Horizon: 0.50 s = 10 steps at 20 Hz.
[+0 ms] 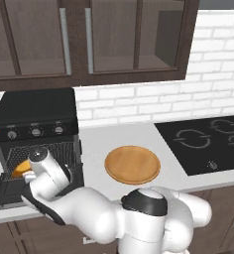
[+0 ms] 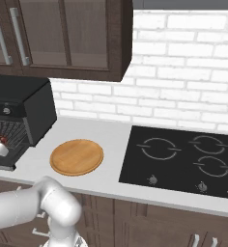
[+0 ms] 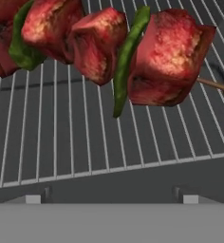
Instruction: Pick up the kebab skewer and baguette bread, and place them inside the toaster oven. Close the toaster oven door and start by setting the timer.
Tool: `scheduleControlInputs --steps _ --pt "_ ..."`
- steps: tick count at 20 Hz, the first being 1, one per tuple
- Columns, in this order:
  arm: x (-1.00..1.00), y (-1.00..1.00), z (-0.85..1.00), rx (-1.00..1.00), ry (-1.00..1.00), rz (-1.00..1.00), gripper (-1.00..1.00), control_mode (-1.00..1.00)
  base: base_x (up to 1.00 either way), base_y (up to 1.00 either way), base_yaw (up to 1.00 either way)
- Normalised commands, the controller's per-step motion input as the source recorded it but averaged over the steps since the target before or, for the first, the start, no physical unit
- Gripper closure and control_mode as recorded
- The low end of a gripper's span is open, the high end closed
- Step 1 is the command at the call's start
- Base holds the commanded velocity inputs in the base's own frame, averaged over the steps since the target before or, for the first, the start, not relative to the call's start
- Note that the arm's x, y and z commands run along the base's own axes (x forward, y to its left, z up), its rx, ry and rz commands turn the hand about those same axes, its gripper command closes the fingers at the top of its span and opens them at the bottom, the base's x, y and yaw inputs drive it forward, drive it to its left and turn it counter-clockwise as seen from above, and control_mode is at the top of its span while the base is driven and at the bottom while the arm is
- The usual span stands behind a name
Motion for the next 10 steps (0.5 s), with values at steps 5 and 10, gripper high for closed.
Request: scheduleControlInputs --steps 5,10 --pt "0.34 0.00 0.00 0.01 -0.02 0.00 -1.00 -1.00 0.00 0.00 0.00" --pt "0.35 0.00 0.00 0.02 -0.10 0.00 -1.00 -1.00 0.00 0.00 0.00"
